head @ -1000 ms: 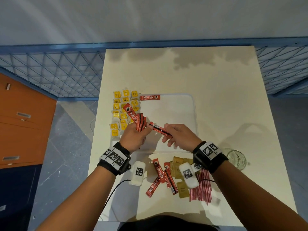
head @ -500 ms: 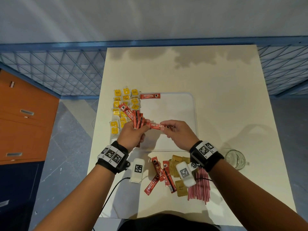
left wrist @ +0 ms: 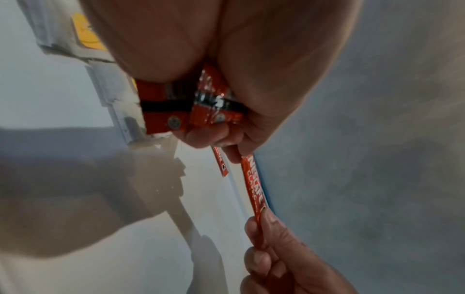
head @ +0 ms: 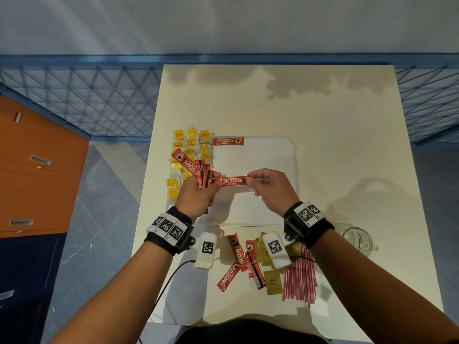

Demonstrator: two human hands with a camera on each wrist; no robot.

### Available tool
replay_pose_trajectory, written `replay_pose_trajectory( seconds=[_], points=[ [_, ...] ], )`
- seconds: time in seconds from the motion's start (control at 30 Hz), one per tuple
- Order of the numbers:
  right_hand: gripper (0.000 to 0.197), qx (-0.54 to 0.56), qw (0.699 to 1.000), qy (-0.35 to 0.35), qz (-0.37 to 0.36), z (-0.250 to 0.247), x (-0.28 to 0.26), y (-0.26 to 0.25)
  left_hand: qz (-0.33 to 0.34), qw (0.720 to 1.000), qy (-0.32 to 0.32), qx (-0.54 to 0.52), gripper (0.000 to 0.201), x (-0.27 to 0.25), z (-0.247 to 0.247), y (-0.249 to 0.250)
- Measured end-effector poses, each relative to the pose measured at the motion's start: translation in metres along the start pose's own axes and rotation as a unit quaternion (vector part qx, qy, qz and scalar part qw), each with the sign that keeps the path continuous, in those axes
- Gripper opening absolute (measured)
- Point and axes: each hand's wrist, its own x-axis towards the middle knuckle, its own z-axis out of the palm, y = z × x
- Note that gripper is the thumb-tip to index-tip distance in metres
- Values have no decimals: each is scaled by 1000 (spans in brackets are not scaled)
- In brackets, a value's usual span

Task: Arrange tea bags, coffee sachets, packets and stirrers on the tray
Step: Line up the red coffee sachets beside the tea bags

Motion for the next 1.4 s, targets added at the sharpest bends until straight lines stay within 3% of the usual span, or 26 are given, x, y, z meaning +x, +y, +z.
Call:
replay_pose_trajectory(
  seconds=[0.17,0.33,0.47,0.67,0.93,1.2,1.4],
  points=[
    [13,6,1000,24,-9,-2,23,-10,4,1000,13,-15,6,10,-8,-2],
    [14,-3,997,79,-15,1,61,-18,-12,1000,13,13,19,18,-18,-9],
    [12,-59,994,91,-15,11,95,-17,-18,1000,4,14,30,22,-22,-13],
    [18,-142,986,83,-1,29,120,-14,-35,999,14,11,22,27,-27,-16],
    [21,-227,968,105,-13,33,126,-15,-37,999,19,4,17,29,-35,-17],
    [22,-240,963,125,-8,36,123,-17,-46,999,5,4,8,30,-32,-23],
    [23,-255,958,134,-3,37,120,-20,-49,999,-2,5,15,30,-33,-24]
  ],
)
